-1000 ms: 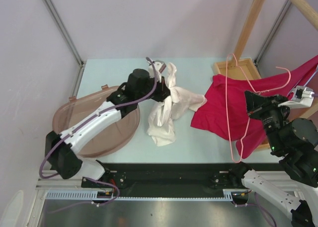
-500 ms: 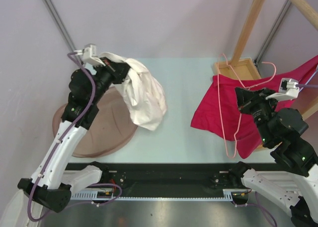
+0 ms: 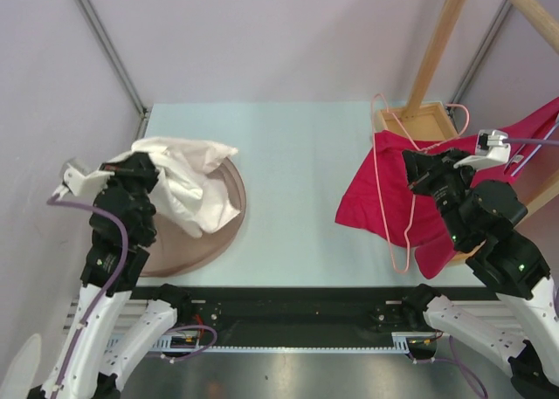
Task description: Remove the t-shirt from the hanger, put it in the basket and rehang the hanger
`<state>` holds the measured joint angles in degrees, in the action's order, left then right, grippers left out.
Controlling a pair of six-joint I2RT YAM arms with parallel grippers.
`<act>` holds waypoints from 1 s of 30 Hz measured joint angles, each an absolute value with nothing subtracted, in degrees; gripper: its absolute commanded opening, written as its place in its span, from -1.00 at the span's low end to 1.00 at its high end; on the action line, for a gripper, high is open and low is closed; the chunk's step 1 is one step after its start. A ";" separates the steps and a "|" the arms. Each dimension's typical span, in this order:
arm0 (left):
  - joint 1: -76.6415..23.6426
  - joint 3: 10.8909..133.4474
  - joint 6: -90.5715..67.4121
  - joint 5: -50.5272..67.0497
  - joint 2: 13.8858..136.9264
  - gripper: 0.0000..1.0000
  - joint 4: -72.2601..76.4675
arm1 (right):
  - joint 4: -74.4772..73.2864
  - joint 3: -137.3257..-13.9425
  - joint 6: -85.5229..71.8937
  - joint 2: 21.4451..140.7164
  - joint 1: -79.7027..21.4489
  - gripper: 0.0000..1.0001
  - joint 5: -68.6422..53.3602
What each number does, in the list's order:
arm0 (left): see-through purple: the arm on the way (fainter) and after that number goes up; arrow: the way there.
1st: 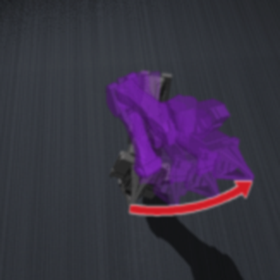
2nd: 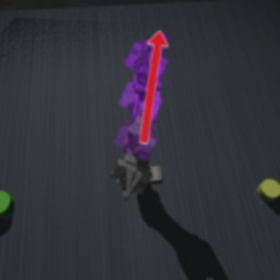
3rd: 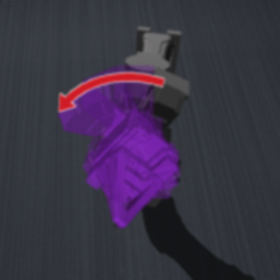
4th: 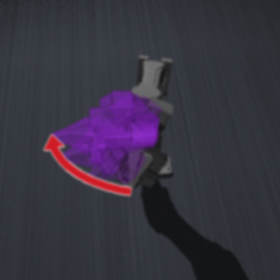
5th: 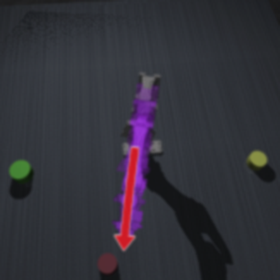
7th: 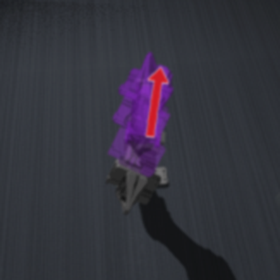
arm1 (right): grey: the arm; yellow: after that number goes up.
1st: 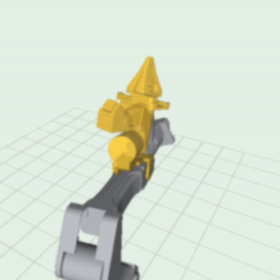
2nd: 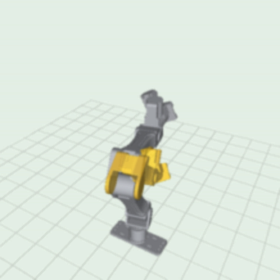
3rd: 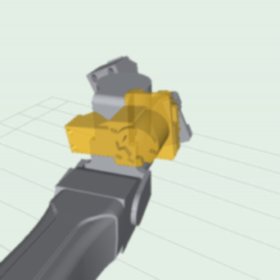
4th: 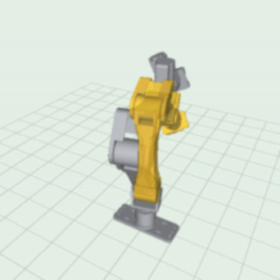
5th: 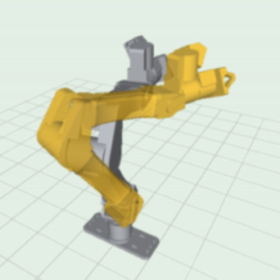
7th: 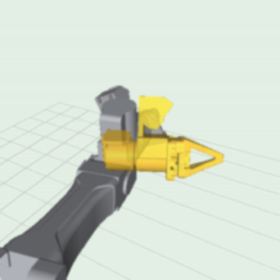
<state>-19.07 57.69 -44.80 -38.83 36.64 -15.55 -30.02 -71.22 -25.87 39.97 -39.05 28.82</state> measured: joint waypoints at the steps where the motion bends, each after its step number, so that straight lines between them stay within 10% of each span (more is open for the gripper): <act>1: -19.03 56.12 -45.74 -40.66 35.22 -0.85 -16.12 | -30.02 -71.18 -25.89 39.90 -39.05 -1.00 28.73; 15: -18.98 38.39 -53.78 -52.36 23.90 -0.78 -23.88 | -29.63 -68.66 -25.89 38.65 -39.05 -1.00 28.12; 18: -18.98 36.69 -54.08 -52.29 24.27 -0.33 -25.12 | -29.65 -68.36 -25.89 38.63 -39.05 -1.00 27.94; 22: -18.96 36.38 -53.36 -51.37 28.45 0.98 -25.61 | -29.65 -68.29 -25.91 38.26 -39.05 -1.00 27.90; 30: -18.87 40.38 -46.26 -39.83 41.47 1.00 -25.10 | -29.65 -68.29 -25.93 37.98 -39.05 -1.00 27.57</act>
<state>-18.87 40.38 -46.26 -39.83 41.47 -25.10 -29.65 -68.29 -25.93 37.98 -39.05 27.57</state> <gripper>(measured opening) 0.996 0.035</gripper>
